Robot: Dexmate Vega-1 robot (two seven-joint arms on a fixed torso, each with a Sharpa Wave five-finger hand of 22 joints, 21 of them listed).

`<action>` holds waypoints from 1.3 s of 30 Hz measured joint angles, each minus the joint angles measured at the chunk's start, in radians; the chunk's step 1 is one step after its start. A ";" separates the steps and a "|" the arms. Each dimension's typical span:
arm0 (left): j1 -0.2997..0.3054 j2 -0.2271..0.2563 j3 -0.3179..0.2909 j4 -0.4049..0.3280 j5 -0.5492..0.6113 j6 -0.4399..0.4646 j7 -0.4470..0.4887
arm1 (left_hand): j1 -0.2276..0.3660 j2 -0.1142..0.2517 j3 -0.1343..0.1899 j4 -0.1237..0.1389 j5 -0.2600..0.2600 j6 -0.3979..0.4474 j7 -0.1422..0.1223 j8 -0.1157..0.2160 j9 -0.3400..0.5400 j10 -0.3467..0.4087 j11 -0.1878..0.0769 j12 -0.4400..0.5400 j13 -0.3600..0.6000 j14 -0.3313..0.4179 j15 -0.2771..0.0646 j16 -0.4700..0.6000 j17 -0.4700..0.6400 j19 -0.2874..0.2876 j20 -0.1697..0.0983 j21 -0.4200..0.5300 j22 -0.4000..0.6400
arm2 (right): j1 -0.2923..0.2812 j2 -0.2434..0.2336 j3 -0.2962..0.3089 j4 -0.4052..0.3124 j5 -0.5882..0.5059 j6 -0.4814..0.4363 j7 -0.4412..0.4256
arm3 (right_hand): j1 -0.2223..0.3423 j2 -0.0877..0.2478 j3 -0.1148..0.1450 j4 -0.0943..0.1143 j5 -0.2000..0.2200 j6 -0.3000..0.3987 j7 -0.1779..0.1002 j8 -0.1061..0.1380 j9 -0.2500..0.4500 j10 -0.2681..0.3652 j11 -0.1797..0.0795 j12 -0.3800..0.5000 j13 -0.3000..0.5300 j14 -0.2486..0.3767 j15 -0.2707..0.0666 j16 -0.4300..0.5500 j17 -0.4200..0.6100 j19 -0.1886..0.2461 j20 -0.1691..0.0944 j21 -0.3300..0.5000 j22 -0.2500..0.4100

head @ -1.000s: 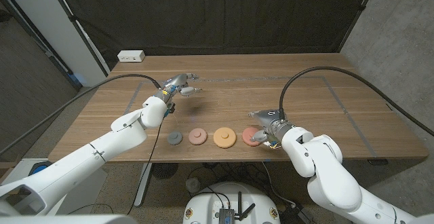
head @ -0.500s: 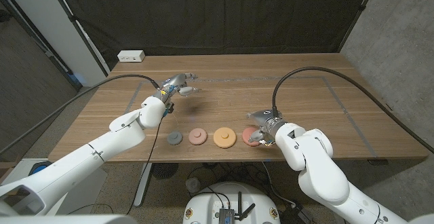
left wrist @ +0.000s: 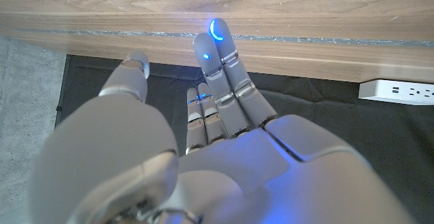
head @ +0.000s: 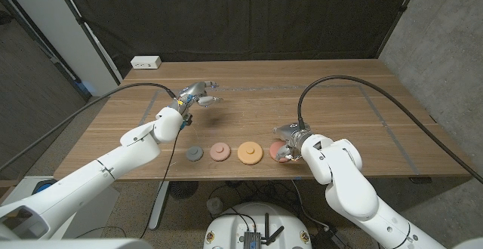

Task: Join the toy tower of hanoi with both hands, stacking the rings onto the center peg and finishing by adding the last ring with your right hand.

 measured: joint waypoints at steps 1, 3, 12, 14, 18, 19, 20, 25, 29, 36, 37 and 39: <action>0.000 0.000 0.000 0.000 -0.001 -0.002 0.000 | 0.000 0.000 0.000 0.000 0.000 0.000 0.000 0.000 0.000 0.000 0.000 0.000 0.000 0.000 0.000 0.000 0.000 0.000 0.000 0.000 0.000 | 0.000 0.000 0.000 0.000 0.000 0.000 0.000 | 0.000 0.000 0.000 0.000 0.000 0.000 0.000 0.000 0.000 0.000 0.000 0.000 0.000 0.000 0.000 0.000 0.000 0.000 0.000 0.000 0.000; 0.000 0.000 -0.001 0.002 -0.001 -0.003 0.001 | 0.000 0.000 0.000 0.000 0.000 0.004 0.004 0.000 0.000 0.000 0.000 0.000 0.000 0.000 0.000 0.000 0.000 0.000 0.000 0.000 0.000 | 0.001 0.009 0.002 0.008 -0.004 0.006 0.005 | 0.000 0.000 0.000 0.000 0.000 -0.002 0.002 0.000 0.000 0.000 0.000 0.000 0.000 0.000 0.000 0.000 0.000 0.000 0.000 0.000 -0.003; -0.001 -0.001 -0.001 0.006 -0.003 -0.009 0.002 | 0.000 0.000 0.000 0.000 0.004 0.004 0.004 0.000 0.000 0.000 0.000 0.000 0.000 0.000 0.000 0.004 0.000 -0.002 -0.002 0.008 -0.004 | 0.003 0.025 0.006 0.027 -0.008 0.017 0.018 | 0.000 0.000 0.000 0.000 0.000 -0.004 0.004 0.000 0.000 0.000 0.000 0.000 -0.005 0.000 0.000 0.006 0.000 0.000 0.000 0.008 -0.008; -0.001 -0.001 -0.001 0.007 -0.003 -0.010 0.002 | 0.005 0.005 0.000 0.000 0.004 0.004 0.004 0.000 0.000 0.002 0.002 0.000 0.000 0.000 0.000 0.004 0.000 -0.002 -0.002 0.008 -0.004 | 0.003 0.026 0.006 0.029 -0.008 0.019 0.020 | 0.000 0.000 0.000 0.000 0.000 -0.004 0.004 0.000 0.000 0.000 0.000 0.000 -0.005 0.000 0.000 0.006 0.000 0.000 0.000 0.008 -0.009; -0.001 -0.001 -0.002 0.007 -0.003 -0.011 0.002 | 0.005 0.005 0.000 0.000 0.004 0.004 0.004 0.000 0.000 0.009 0.002 -0.004 0.004 0.000 0.000 0.008 0.000 -0.004 -0.004 0.008 -0.004 | 0.006 0.029 0.006 0.039 -0.008 0.021 0.023 | 0.000 0.000 0.000 0.000 0.000 -0.004 0.004 0.000 0.000 0.000 0.000 0.000 -0.005 0.000 0.000 0.006 0.000 0.000 0.000 0.014 -0.010; -0.001 -0.001 -0.002 0.007 -0.003 -0.011 0.002 | 0.005 0.005 0.000 0.000 0.004 0.004 0.004 0.000 0.000 0.009 0.002 -0.004 0.005 0.000 0.000 0.008 0.000 -0.006 -0.006 0.008 -0.004 | 0.006 0.029 0.006 0.039 -0.008 0.021 0.023 | 0.000 0.000 0.000 0.000 0.000 -0.004 0.004 0.000 0.000 0.000 0.000 0.000 -0.005 0.000 0.000 0.006 0.000 0.000 0.000 0.015 -0.013; -0.001 -0.001 -0.003 0.008 -0.003 -0.011 0.002 | 0.005 0.005 0.000 0.000 0.004 0.004 0.004 0.000 0.000 0.009 0.002 -0.004 0.005 0.000 0.000 0.008 0.000 -0.006 -0.006 0.008 -0.004 | 0.007 0.030 0.006 0.042 -0.008 0.021 0.024 | 0.000 0.000 0.000 0.000 0.000 -0.004 0.004 0.000 0.000 0.000 0.000 0.000 -0.005 0.000 0.000 0.006 -0.002 0.000 0.000 0.015 -0.014; -0.001 -0.001 -0.004 0.008 -0.005 -0.013 0.002 | 0.005 0.005 0.000 0.000 0.004 0.004 0.004 0.000 0.000 0.009 0.002 -0.004 0.005 0.000 0.000 0.008 -0.005 -0.008 -0.003 0.016 -0.004 | 0.010 0.032 0.004 0.055 -0.009 0.021 0.024 | 0.000 0.000 0.000 0.000 0.000 -0.004 0.004 0.000 0.000 0.000 0.000 0.000 -0.008 0.000 0.000 0.006 -0.005 0.000 0.000 0.015 -0.014; -0.001 0.000 -0.005 0.009 -0.005 -0.013 0.002 | 0.005 0.005 0.000 0.000 0.004 0.004 0.004 0.000 0.000 0.009 0.002 -0.004 0.005 0.000 0.000 0.008 -0.005 -0.011 0.000 0.016 -0.009 | 0.012 0.032 0.002 0.061 -0.011 0.021 0.024 | 0.000 0.000 0.000 0.000 0.000 -0.003 0.003 0.004 0.000 0.000 0.000 0.000 -0.009 0.000 0.000 0.011 -0.005 0.000 0.000 0.015 -0.018; -0.001 0.000 -0.005 0.012 -0.006 -0.017 0.002 | 0.005 0.005 0.000 0.000 0.004 0.004 0.004 0.000 0.000 0.009 0.002 -0.004 0.005 0.000 0.000 0.010 -0.004 -0.011 0.000 0.022 -0.009 | 0.013 0.032 0.000 0.069 -0.012 0.016 0.023 | 0.000 0.013 0.000 0.000 0.000 0.004 -0.004 0.005 -0.005 0.005 -0.005 0.005 -0.009 0.000 0.000 0.011 -0.005 0.000 0.000 0.023 -0.023; -0.001 0.000 -0.005 0.012 -0.006 -0.017 0.002 | 0.005 0.005 0.000 0.000 0.004 0.004 0.004 0.000 0.000 0.009 0.002 -0.004 0.004 0.000 0.000 0.015 -0.004 -0.011 0.000 0.023 -0.009 | 0.013 0.032 0.000 0.069 -0.012 0.015 0.022 | 0.002 0.015 0.000 0.000 0.000 0.005 -0.005 0.007 -0.005 0.014 -0.014 0.008 -0.009 0.000 0.000 0.011 -0.008 0.000 0.000 0.026 -0.025; -0.003 -0.001 -0.005 0.015 -0.006 -0.018 0.002 | 0.005 0.005 0.000 0.000 0.004 0.004 0.003 0.000 0.000 0.009 0.002 -0.004 0.004 0.000 0.000 0.015 -0.004 -0.011 0.000 0.023 -0.009 | 0.012 0.031 0.000 0.073 -0.013 0.012 0.018 | 0.002 0.015 0.000 0.000 0.000 0.009 -0.017 0.009 -0.005 0.024 -0.023 0.009 -0.013 0.000 0.000 0.015 -0.009 0.000 0.000 0.032 -0.028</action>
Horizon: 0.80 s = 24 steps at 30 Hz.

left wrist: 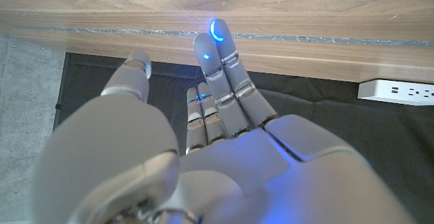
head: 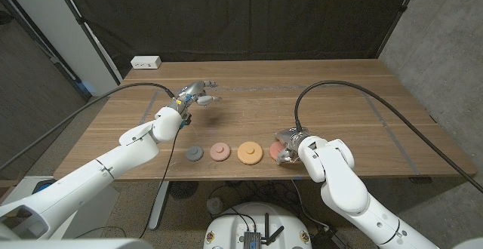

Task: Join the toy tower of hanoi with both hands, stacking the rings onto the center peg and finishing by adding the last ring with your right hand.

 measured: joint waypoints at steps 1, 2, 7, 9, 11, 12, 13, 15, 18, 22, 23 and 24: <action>0.000 0.000 0.000 0.000 0.000 0.000 0.000 | 0.000 0.000 -0.003 0.003 0.000 0.000 0.000 0.000 0.000 0.000 0.000 0.000 0.000 0.000 0.000 0.000 0.000 0.000 0.000 0.000 0.000 | 0.000 0.000 0.000 0.000 0.000 0.000 0.000 | 0.000 0.000 0.000 0.000 0.000 0.002 -0.005 0.000 0.000 0.005 -0.004 0.005 -0.001 0.000 0.000 0.002 0.000 0.000 0.000 0.001 -0.003; -0.001 -0.001 0.000 0.001 0.000 -0.001 0.000 | 0.000 0.000 -0.003 0.003 0.004 0.000 0.000 0.000 0.000 0.000 0.000 0.000 0.000 0.000 0.000 0.000 0.000 0.000 0.000 0.000 -0.001 | -0.001 -0.001 0.000 0.002 -0.001 -0.002 -0.003 | 0.000 0.000 0.000 0.000 0.000 0.002 -0.005 0.000 0.000 0.009 -0.001 0.007 -0.001 0.000 0.000 0.004 0.000 0.000 0.000 0.001 -0.004; -0.007 -0.003 0.002 0.008 0.000 -0.003 -0.001 | 0.000 0.000 -0.004 0.004 0.004 0.001 0.001 0.000 0.000 0.000 0.000 0.000 0.005 0.000 0.000 0.000 0.000 0.000 0.000 0.000 -0.005 | -0.003 -0.002 -0.001 0.007 -0.002 -0.006 -0.006 | 0.000 0.000 0.000 0.000 0.000 0.002 -0.005 0.004 0.000 0.011 0.000 0.007 -0.001 0.000 0.000 0.004 0.000 0.000 0.000 0.004 -0.007; -0.009 -0.005 0.003 0.010 0.000 -0.004 -0.003 | 0.000 0.000 -0.007 0.001 0.004 0.004 0.004 0.000 0.000 0.000 0.000 0.000 0.005 0.000 0.000 0.000 0.000 0.000 0.000 0.000 -0.005 | -0.003 -0.003 -0.002 0.009 -0.002 -0.008 -0.007 | 0.000 0.000 0.000 0.000 0.000 0.002 -0.005 0.004 0.000 0.011 0.000 0.007 -0.001 0.000 0.000 0.004 0.000 0.000 0.000 0.004 -0.009; -0.010 -0.005 0.004 0.011 0.000 -0.005 -0.004 | 0.000 0.000 -0.007 0.001 0.004 0.004 0.004 0.000 0.000 0.004 -0.004 0.000 0.005 0.000 0.000 0.000 -0.004 0.000 0.000 0.000 -0.005 | -0.003 -0.003 -0.003 0.013 -0.002 -0.009 -0.007 | 0.000 0.000 0.000 0.000 0.000 0.002 -0.005 0.004 0.000 0.011 0.000 0.007 -0.001 0.000 0.000 0.004 0.000 0.000 0.000 0.004 -0.009; -0.011 -0.006 0.005 0.013 0.000 -0.007 -0.004 | 0.000 0.000 -0.007 0.001 0.004 0.004 0.003 0.000 0.000 0.004 -0.004 0.000 0.005 0.000 0.000 0.000 -0.005 0.000 0.000 0.001 -0.005 | -0.003 -0.003 -0.004 0.015 -0.002 -0.009 -0.007 | 0.000 0.000 0.000 0.000 0.000 0.002 -0.005 0.004 0.000 0.011 0.000 0.007 -0.001 0.000 0.000 0.008 0.000 0.000 0.000 0.004 -0.009; -0.012 -0.007 0.006 0.014 0.000 -0.007 -0.004 | 0.000 0.000 -0.007 0.001 0.004 0.004 0.004 0.000 0.000 0.004 -0.004 0.000 0.005 0.000 0.000 0.000 -0.005 0.000 0.000 0.006 -0.005 | -0.003 -0.003 -0.004 0.016 -0.002 -0.010 -0.007 | 0.000 0.000 0.000 0.000 0.000 0.002 -0.005 0.004 -0.001 0.011 0.000 0.007 -0.001 0.000 0.000 0.008 0.000 0.000 0.000 0.004 -0.009; -0.014 -0.008 0.007 0.017 0.000 -0.008 -0.005 | 0.000 0.000 -0.007 0.001 0.004 0.004 0.004 0.000 0.000 0.004 -0.004 0.000 0.005 0.000 0.000 0.000 -0.005 0.000 0.000 0.006 -0.005 | -0.002 -0.003 -0.005 0.019 -0.002 -0.010 -0.007 | 0.000 0.000 0.000 0.000 0.000 0.007 -0.010 0.004 -0.004 0.011 0.000 0.007 -0.006 0.000 0.000 0.008 -0.004 0.000 0.000 0.009 -0.012; -0.016 -0.009 0.008 0.020 0.000 -0.011 -0.006 | 0.004 0.004 -0.007 0.001 0.004 0.009 -0.001 0.000 0.000 0.004 -0.004 0.000 0.005 0.000 0.000 0.000 -0.005 0.000 0.000 0.006 -0.006 | 0.001 -0.003 -0.008 0.025 -0.002 -0.013 -0.007 | 0.000 0.000 0.000 0.000 0.000 0.007 -0.010 0.004 -0.005 0.011 0.000 0.007 -0.006 0.000 0.000 0.008 -0.005 0.000 0.000 0.011 -0.014; -0.019 -0.010 0.010 0.025 0.000 -0.013 -0.007 | 0.007 0.007 -0.007 0.001 0.004 0.009 -0.001 0.000 0.000 0.004 -0.003 0.000 0.005 0.000 0.000 0.006 -0.005 0.000 0.000 0.010 -0.009 | 0.006 -0.003 -0.012 0.033 -0.002 -0.018 -0.007 | 0.000 0.000 0.000 0.000 -0.001 0.007 -0.010 0.004 -0.005 0.011 0.000 0.007 -0.006 0.000 0.000 0.008 -0.005 0.000 0.000 0.013 -0.014; -0.019 -0.010 0.010 0.025 0.000 -0.014 -0.007 | 0.007 0.007 -0.007 0.001 0.004 0.009 -0.001 0.000 0.000 0.004 -0.003 -0.002 0.005 0.000 0.000 0.008 -0.005 0.000 0.000 0.010 -0.009 | 0.007 -0.003 -0.012 0.034 -0.002 -0.018 -0.007 | 0.000 0.000 0.000 0.000 -0.001 0.007 -0.010 0.004 -0.004 0.011 0.000 0.007 -0.006 0.000 0.000 0.008 -0.005 0.000 0.000 0.015 -0.014; -0.020 -0.011 0.010 0.026 0.000 -0.014 -0.007 | 0.007 0.007 -0.007 0.001 0.004 0.009 -0.001 0.000 0.000 0.004 -0.003 -0.004 0.005 0.000 0.000 0.008 -0.005 0.000 0.000 0.010 -0.009 | 0.008 -0.002 -0.013 0.035 -0.002 -0.019 -0.007 | 0.000 0.000 0.000 0.000 -0.001 0.007 -0.010 0.004 -0.005 0.011 0.000 0.007 -0.006 0.000 0.000 0.008 -0.005 0.000 0.000 0.015 -0.014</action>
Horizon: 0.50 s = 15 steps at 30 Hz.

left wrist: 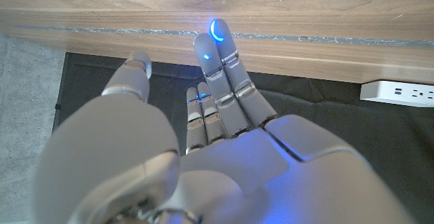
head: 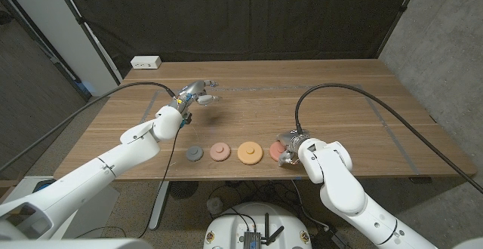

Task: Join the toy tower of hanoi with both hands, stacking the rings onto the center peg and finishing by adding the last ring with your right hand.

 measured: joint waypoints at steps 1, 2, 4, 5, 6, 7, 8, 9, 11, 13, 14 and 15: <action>-0.001 0.000 0.001 0.002 0.000 -0.001 0.000 | 0.000 0.000 0.000 0.000 0.000 0.000 0.000 0.000 0.000 0.000 0.000 0.000 0.000 0.000 0.000 0.000 0.000 0.000 0.000 0.000 0.000 | 0.002 0.001 -0.001 0.003 0.000 -0.001 0.000 | 0.000 0.000 0.000 0.000 0.000 0.000 0.000 0.000 0.000 0.001 0.000 0.000 0.000 0.000 0.000 0.000 0.000 0.000 0.000 0.000 0.000; -0.001 -0.001 0.001 0.003 -0.001 -0.002 -0.001 | 0.000 0.000 0.000 0.000 0.000 0.000 0.000 0.000 0.000 0.000 0.000 0.000 0.000 0.000 0.000 0.000 0.000 0.000 0.000 0.002 0.000 | 0.004 0.001 -0.003 0.006 0.000 -0.003 0.001 | 0.000 0.000 0.000 0.000 0.000 0.000 0.000 0.000 0.000 0.008 0.000 0.000 0.000 0.000 0.000 0.000 0.000 0.000 0.000 0.000 -0.003; -0.003 -0.001 0.001 0.006 -0.002 -0.004 -0.001 | 0.000 0.000 0.000 0.000 0.000 0.000 0.000 0.000 0.000 0.000 0.000 0.000 0.000 0.000 0.000 0.000 0.000 0.000 0.000 0.004 0.000 | 0.005 0.002 -0.006 0.009 0.000 -0.004 0.002 | 0.000 0.000 0.000 0.000 0.000 0.000 0.000 0.000 0.000 0.013 -0.002 0.000 0.000 0.000 0.000 0.000 0.000 0.000 0.000 0.001 -0.005; -0.003 -0.001 0.002 0.008 -0.002 -0.004 -0.001 | 0.000 0.000 0.000 0.000 0.000 0.000 0.000 0.000 0.000 0.000 0.000 0.000 0.000 0.000 0.000 0.000 0.000 0.000 0.000 0.004 0.000 | 0.006 0.002 -0.007 0.010 0.000 -0.005 0.003 | 0.000 0.000 0.000 0.000 0.000 0.000 0.000 0.002 0.000 0.013 -0.002 0.000 0.000 0.000 0.000 0.000 0.000 0.000 0.000 0.004 -0.005; -0.003 -0.002 0.002 0.009 -0.002 -0.004 -0.001 | 0.000 0.000 0.000 0.000 0.000 0.000 0.000 0.000 0.000 0.000 0.000 0.000 0.000 0.000 0.000 0.000 0.000 0.000 0.000 0.004 0.000 | 0.006 0.002 -0.007 0.010 0.000 -0.005 0.003 | 0.000 0.000 0.000 0.000 0.000 0.004 -0.004 0.004 0.000 0.024 -0.005 0.000 0.000 0.000 0.000 0.000 -0.001 0.000 0.000 0.005 -0.005; -0.004 -0.002 0.002 0.010 -0.003 -0.005 -0.002 | 0.000 0.000 0.000 0.000 0.000 0.000 0.000 0.000 0.000 0.000 0.000 0.000 0.000 0.000 0.000 0.000 0.000 0.000 0.000 0.004 -0.003 | 0.007 0.002 -0.009 0.013 0.001 -0.005 0.003 | 0.000 0.000 0.000 0.000 0.000 0.014 -0.006 0.004 0.000 0.035 -0.006 0.004 0.000 0.000 0.000 0.000 -0.002 0.000 0.000 0.008 -0.007; -0.005 -0.003 0.002 0.012 -0.004 -0.006 -0.002 | 0.000 0.000 0.000 0.000 0.000 0.000 0.000 0.000 0.000 0.000 0.000 0.000 0.001 0.000 0.000 0.000 0.000 0.000 0.000 0.004 -0.004 | 0.008 0.002 -0.010 0.015 0.001 -0.006 0.003 | 0.000 0.000 0.000 0.000 0.000 0.024 -0.009 0.010 0.000 0.045 -0.008 0.010 0.000 0.007 0.002 0.004 -0.002 0.000 0.000 0.011 -0.009; -0.005 -0.003 0.002 0.012 -0.004 -0.006 -0.002 | 0.000 0.000 0.000 0.000 0.000 0.000 0.000 0.000 0.000 0.000 0.000 0.000 0.004 0.000 0.000 0.000 0.000 0.000 0.000 0.004 -0.005 | 0.008 0.002 -0.010 0.015 0.001 -0.006 0.003 | 0.000 0.000 0.000 0.000 0.000 0.033 -0.010 0.015 0.000 0.059 -0.009 0.015 0.000 0.015 0.000 0.010 -0.002 0.000 0.000 0.014 -0.009; -0.006 -0.003 0.003 0.015 -0.005 -0.009 -0.002 | 0.000 0.000 0.000 0.000 0.000 0.000 0.000 0.000 0.000 0.000 0.000 0.000 0.005 0.000 0.000 0.000 0.000 0.000 0.000 0.004 -0.005 | 0.008 0.002 -0.012 0.017 0.003 -0.007 -0.002 | 0.000 0.000 0.000 0.000 0.001 0.058 -0.015 0.022 0.000 0.084 -0.011 0.021 -0.002 0.025 -0.004 0.016 -0.001 0.013 -0.003 0.027 -0.009; -0.006 -0.004 0.003 0.017 -0.006 -0.010 -0.003 | 0.000 0.000 0.000 0.000 0.000 0.000 0.000 0.000 0.000 0.000 0.000 0.000 0.005 0.000 0.000 0.000 0.000 -0.006 0.002 0.004 -0.005 | 0.008 0.001 -0.014 0.019 0.005 -0.008 -0.007 | 0.000 0.000 0.000 0.000 0.005 0.086 -0.024 0.034 0.000 0.107 -0.016 0.028 -0.002 0.048 -0.008 0.028 0.004 0.032 -0.006 0.041 -0.009; -0.007 -0.004 0.004 0.019 -0.006 -0.011 -0.003 | 0.000 0.000 0.000 0.000 0.000 0.000 0.000 0.000 0.000 0.000 0.000 0.000 0.005 0.000 0.000 0.000 0.000 -0.007 0.003 0.004 -0.005 | 0.008 0.001 -0.014 0.019 0.007 -0.009 -0.011 | -0.002 0.002 0.000 0.000 0.005 0.101 -0.029 0.038 -0.001 0.117 -0.015 0.032 -0.002 0.063 -0.011 0.039 0.012 0.040 -0.007 0.051 -0.008; -0.008 -0.004 0.004 0.020 -0.006 -0.012 -0.003 | 0.000 0.000 0.000 0.000 0.000 0.000 0.000 0.000 0.000 0.000 0.000 0.000 0.005 0.000 0.000 0.000 -0.002 -0.007 0.003 0.004 -0.005 | 0.008 0.000 -0.014 0.019 0.008 -0.009 -0.015 | -0.003 0.003 0.003 -0.003 0.007 0.114 -0.034 0.043 -0.001 0.122 -0.011 0.039 0.000 0.082 -0.016 0.051 0.023 0.048 -0.008 0.061 -0.007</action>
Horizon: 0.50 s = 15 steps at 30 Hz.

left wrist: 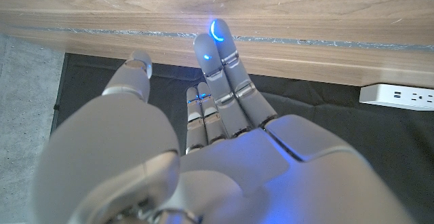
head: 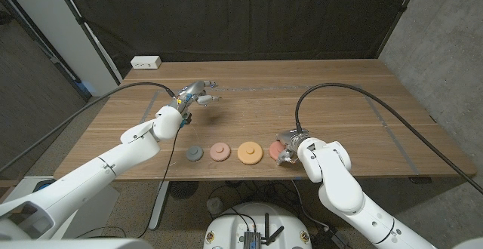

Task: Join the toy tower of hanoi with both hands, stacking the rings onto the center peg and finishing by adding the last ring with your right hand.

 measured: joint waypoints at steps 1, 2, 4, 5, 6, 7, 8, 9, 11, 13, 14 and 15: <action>-0.001 0.000 0.000 0.001 0.000 0.000 0.000 | 0.000 0.000 0.000 0.000 0.000 0.000 0.000 0.000 0.000 0.000 0.000 0.000 0.000 0.000 0.000 0.000 -0.002 0.000 0.000 0.000 0.000 | 0.000 0.000 0.000 0.000 0.003 -0.001 -0.005 | 0.000 0.000 0.003 -0.003 0.002 0.014 -0.005 0.004 0.000 0.006 0.006 0.006 0.003 0.018 -0.004 0.012 0.015 0.009 -0.002 0.010 0.003; -0.002 -0.001 0.001 0.003 0.000 0.000 0.000 | 0.000 0.000 0.000 0.000 0.000 0.000 0.000 0.000 0.000 0.003 0.003 0.000 0.000 0.000 0.000 0.000 -0.002 0.000 0.000 0.003 0.000 | 0.000 0.000 0.000 0.000 0.006 -0.001 -0.012 | 0.002 0.001 0.005 -0.005 0.002 0.029 -0.010 0.008 0.000 0.025 0.004 0.009 0.003 0.037 -0.010 0.025 0.033 0.015 -0.009 0.021 0.006; -0.003 -0.002 0.002 0.004 -0.001 -0.002 -0.001 | 0.000 0.000 0.000 0.000 0.000 0.000 0.000 0.000 0.000 0.005 0.005 0.000 0.000 0.000 0.000 0.000 -0.002 0.000 0.000 0.007 0.000 | -0.004 -0.007 0.000 0.001 0.015 -0.002 -0.026 | 0.002 0.001 0.008 -0.006 0.006 0.051 -0.012 0.019 0.001 0.039 0.007 0.014 0.003 0.065 -0.020 0.045 0.069 0.032 -0.010 0.041 0.011; -0.004 -0.003 0.003 0.005 -0.001 -0.003 -0.002 | 0.000 0.000 0.000 0.000 0.000 0.000 0.000 0.000 0.000 0.005 0.005 0.000 0.000 0.000 0.000 0.000 -0.002 0.000 0.000 0.007 0.000 | -0.004 -0.007 0.000 0.001 0.017 -0.002 -0.029 | 0.002 0.001 0.014 -0.005 0.006 0.053 -0.010 0.024 0.001 0.040 0.008 0.017 0.003 0.078 -0.023 0.052 0.085 0.038 -0.016 0.051 0.015; -0.005 -0.003 0.003 0.006 -0.001 -0.004 -0.002 | 0.000 0.000 0.000 0.000 0.000 0.000 0.000 0.000 0.000 0.007 0.003 0.000 0.000 0.000 0.000 0.002 -0.002 0.000 0.000 0.007 -0.003 | -0.006 -0.011 0.000 0.001 0.022 -0.002 -0.038 | 0.002 0.001 0.017 -0.005 0.010 0.057 -0.007 0.028 0.001 0.043 0.011 0.020 0.003 0.089 -0.026 0.058 0.101 0.045 -0.016 0.060 0.018; -0.005 -0.004 0.004 0.007 -0.001 -0.004 -0.002 | 0.000 0.000 0.000 0.000 0.000 0.000 0.000 0.000 0.000 0.008 0.002 0.000 0.000 0.000 0.000 0.006 -0.002 0.000 0.000 0.007 -0.004 | -0.006 -0.011 0.000 0.001 0.030 -0.002 -0.050 | 0.002 0.001 0.019 -0.006 0.011 0.062 -0.002 0.033 0.001 0.047 0.014 0.020 0.003 0.099 -0.029 0.066 0.117 0.050 -0.021 0.070 0.019; -0.006 -0.004 0.005 0.008 -0.001 -0.004 -0.002 | 0.000 0.000 0.000 0.000 0.000 0.000 0.000 0.000 0.000 0.009 0.002 0.000 0.000 0.000 0.000 0.008 -0.002 0.000 0.000 0.010 -0.005 | -0.006 -0.011 0.000 0.001 0.034 -0.003 -0.059 | 0.002 0.001 0.023 -0.008 0.014 0.064 0.000 0.038 0.002 0.054 0.021 0.021 0.009 0.110 -0.034 0.070 0.131 0.057 -0.021 0.078 0.021; -0.006 -0.005 0.005 0.008 -0.001 -0.004 -0.002 | 0.000 0.000 0.000 0.000 0.000 0.000 0.000 0.000 0.000 0.009 0.002 0.000 0.000 0.000 0.000 0.008 -0.002 0.000 0.000 0.011 -0.005 | -0.006 -0.011 0.000 0.001 0.039 -0.003 -0.067 | 0.002 0.001 0.028 -0.010 0.014 0.065 0.001 0.039 0.003 0.057 0.025 0.021 0.010 0.115 -0.038 0.075 0.142 0.064 -0.021 0.084 0.023; -0.007 -0.005 0.005 0.009 -0.001 -0.005 -0.003 | 0.000 0.000 0.000 0.000 0.000 0.000 0.000 0.000 0.000 0.009 0.002 0.000 0.000 0.000 0.000 0.008 -0.002 0.000 0.000 0.011 -0.005 | -0.013 -0.023 0.003 -0.001 0.046 -0.003 -0.079 | 0.002 0.001 0.034 -0.016 0.018 0.076 0.005 0.040 0.005 0.068 0.036 0.027 0.010 0.134 -0.042 0.085 0.170 0.084 -0.027 0.099 0.024; -0.007 -0.006 0.006 0.009 -0.001 -0.005 -0.003 | 0.000 0.000 0.000 0.000 0.000 0.000 0.000 0.000 0.000 0.009 0.002 0.000 0.000 0.000 0.000 0.008 -0.002 0.000 0.000 0.011 -0.005 | -0.013 -0.023 0.003 -0.001 0.061 -0.004 -0.107 | 0.011 -0.008 0.041 -0.024 0.026 0.087 0.016 0.048 0.005 0.079 0.046 0.031 0.010 0.150 -0.048 0.093 0.199 0.102 -0.031 0.112 0.024; -0.007 -0.006 0.006 0.009 -0.001 -0.005 -0.003 | 0.000 0.000 0.000 0.000 0.000 0.000 0.000 0.000 0.000 0.009 0.002 0.000 0.000 0.000 0.000 0.008 -0.002 0.000 0.000 0.011 -0.005 | -0.018 -0.032 0.006 -0.003 0.066 -0.004 -0.115 | 0.011 -0.008 0.045 -0.027 0.029 0.091 0.020 0.052 0.005 0.082 0.050 0.031 0.010 0.155 -0.052 0.096 0.213 0.112 -0.034 0.118 0.024; -0.007 -0.006 0.006 0.009 -0.001 -0.005 -0.003 | 0.000 0.000 0.000 0.000 0.000 0.000 0.000 0.000 0.000 0.009 0.002 0.000 0.000 0.000 0.000 0.008 -0.002 0.000 0.000 0.011 -0.005 | -0.020 -0.036 0.007 -0.004 0.069 -0.004 -0.120 | 0.013 -0.010 0.047 -0.030 0.029 0.094 0.023 0.056 0.005 0.086 0.054 0.031 0.010 0.166 -0.051 0.098 0.225 0.116 -0.037 0.124 0.024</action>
